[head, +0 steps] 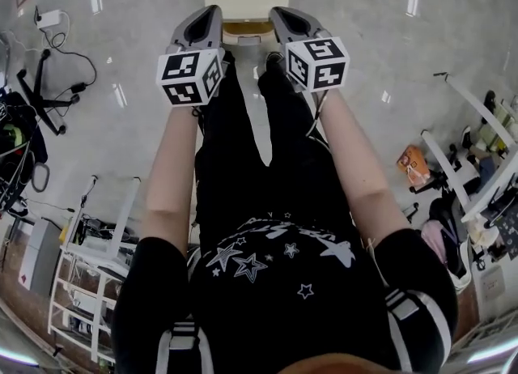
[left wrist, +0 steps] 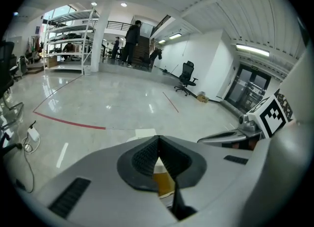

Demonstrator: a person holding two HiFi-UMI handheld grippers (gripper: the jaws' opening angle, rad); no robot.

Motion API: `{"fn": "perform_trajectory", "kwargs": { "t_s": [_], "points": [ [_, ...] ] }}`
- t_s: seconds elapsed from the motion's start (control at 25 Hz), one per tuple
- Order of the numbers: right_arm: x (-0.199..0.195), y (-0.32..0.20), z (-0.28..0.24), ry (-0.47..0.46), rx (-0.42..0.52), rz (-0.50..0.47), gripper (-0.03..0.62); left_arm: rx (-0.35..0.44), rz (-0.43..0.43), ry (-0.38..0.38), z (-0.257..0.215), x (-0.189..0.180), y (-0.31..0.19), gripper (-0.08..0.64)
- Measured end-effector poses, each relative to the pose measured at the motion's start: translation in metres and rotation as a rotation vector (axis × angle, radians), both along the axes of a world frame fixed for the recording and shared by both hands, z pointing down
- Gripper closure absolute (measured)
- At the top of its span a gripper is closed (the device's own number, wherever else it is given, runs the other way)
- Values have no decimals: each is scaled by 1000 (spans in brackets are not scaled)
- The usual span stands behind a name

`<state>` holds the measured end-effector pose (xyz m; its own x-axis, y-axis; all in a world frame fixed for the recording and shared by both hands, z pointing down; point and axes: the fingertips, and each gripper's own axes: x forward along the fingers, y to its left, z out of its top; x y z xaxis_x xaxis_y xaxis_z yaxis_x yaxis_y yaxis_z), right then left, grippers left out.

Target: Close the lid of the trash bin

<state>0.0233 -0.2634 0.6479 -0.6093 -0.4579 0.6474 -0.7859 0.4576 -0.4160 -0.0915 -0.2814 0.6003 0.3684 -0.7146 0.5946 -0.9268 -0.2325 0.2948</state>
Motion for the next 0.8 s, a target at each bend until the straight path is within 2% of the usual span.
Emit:
{"fn": "perform_trajectory", "kwargs": {
  "t_s": [0.24,0.52,0.8],
  "points": [
    [-3,17,28,19,-39,-45,588,-70,-27,-55,37,-11,18,549],
    [-5,30,53,33,-86,-46,588,-178,23,-81,82,-9,37,549],
    [2,35,76,94,-127,-39,588,-239,87,-85,113,-6,49,549]
  ]
}}
